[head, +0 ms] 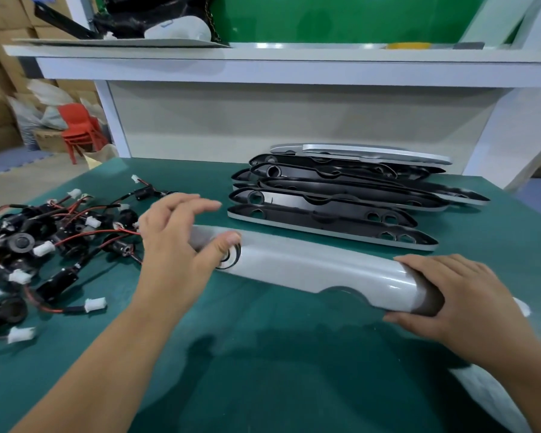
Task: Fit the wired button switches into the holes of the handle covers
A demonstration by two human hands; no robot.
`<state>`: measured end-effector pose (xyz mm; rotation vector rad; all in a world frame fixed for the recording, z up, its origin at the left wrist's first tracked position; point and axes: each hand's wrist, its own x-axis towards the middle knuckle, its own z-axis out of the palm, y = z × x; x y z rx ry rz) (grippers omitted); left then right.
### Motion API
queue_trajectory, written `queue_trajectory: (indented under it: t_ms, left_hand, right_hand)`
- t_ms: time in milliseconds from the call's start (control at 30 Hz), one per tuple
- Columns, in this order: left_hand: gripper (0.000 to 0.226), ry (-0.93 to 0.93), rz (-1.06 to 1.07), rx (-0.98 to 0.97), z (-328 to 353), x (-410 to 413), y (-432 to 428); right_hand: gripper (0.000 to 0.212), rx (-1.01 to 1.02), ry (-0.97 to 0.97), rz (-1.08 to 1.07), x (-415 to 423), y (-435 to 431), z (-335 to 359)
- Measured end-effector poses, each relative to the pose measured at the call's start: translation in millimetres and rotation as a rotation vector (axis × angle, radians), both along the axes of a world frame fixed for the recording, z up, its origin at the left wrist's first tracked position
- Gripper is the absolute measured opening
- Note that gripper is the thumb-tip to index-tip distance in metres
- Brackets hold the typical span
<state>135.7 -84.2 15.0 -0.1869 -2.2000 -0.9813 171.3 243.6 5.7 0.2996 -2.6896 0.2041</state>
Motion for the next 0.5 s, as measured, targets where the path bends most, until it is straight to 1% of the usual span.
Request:
queue_trajectory:
  t_ms: [33,100,167,233,300,333,400,467,500]
  left_hand:
    - [0.033,-0.049,-0.034,0.092,1,0,-4]
    - [0.039,-0.212,-0.187,0.329,-1,-1,-9]
    - [0.039,-0.342,-0.300,0.458,-6,-1,-9]
    - [0.039,-0.379,-0.313,0.495,-8,0,-7]
    - [0.039,-0.370,-0.285,0.476,-10,1,-3]
    - [0.039,-0.367,-0.271,0.453,-11,2,0]
    - [0.038,-0.365,-0.252,0.414,-10,6,8]
    - [0.036,-0.367,-0.234,0.390,-10,8,16]
    - [0.033,-0.366,-0.227,0.370,-10,9,19]
  right_hand:
    - [0.081,-0.021,-0.015,0.004,0,2,1]
    - [0.080,-0.053,-0.061,0.013,0,6,3]
    - [0.079,-0.073,-0.125,0.034,-1,9,2]
    - [0.076,-0.119,-0.227,0.056,-2,10,1]
    - [0.074,-0.166,-0.331,0.096,-3,7,-1]
    - [0.073,-0.171,-0.348,0.117,-4,3,-3]
    - [0.074,-0.155,-0.300,0.139,-6,-12,-6]
    - [0.072,-0.161,-0.160,0.187,-6,-34,-5]
    - [0.066,-0.189,-0.095,0.236,-7,-47,-3]
